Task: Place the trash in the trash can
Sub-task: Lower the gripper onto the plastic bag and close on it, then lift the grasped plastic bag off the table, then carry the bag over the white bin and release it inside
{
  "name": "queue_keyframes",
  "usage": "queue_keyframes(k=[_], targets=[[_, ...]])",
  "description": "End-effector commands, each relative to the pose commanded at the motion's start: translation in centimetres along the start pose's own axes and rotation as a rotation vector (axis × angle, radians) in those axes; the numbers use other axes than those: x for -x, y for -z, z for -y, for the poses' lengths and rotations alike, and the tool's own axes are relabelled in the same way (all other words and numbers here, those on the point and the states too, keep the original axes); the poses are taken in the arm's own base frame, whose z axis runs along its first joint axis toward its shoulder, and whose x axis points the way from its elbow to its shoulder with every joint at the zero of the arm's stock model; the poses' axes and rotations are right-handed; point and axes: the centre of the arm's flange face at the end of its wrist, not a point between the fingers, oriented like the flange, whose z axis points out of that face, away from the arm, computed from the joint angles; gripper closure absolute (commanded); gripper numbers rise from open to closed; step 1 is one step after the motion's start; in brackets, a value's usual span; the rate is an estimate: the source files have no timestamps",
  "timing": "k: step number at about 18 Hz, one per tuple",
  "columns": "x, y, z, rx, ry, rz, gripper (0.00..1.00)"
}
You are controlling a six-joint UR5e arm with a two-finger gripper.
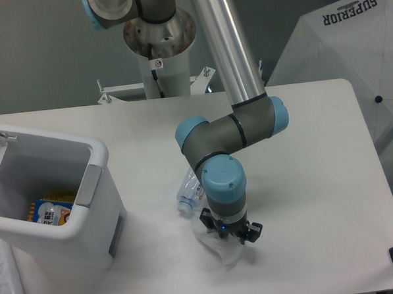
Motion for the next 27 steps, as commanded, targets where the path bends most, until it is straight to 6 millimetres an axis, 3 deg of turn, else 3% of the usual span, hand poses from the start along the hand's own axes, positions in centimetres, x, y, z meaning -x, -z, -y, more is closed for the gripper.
queue_keyframes(k=[1,5,10,21,27], targets=[[0.1,0.3,0.3,-0.016,0.020,-0.006,0.97],[0.6,2.9,1.3,-0.095,0.071,-0.025,0.98],[0.1,11.3,2.5,-0.288,0.113,-0.078,0.97],[-0.8,24.1,3.9,-0.549,0.199,-0.131,0.97],[-4.1,31.1,3.5,-0.654,0.190,-0.154,0.97]])
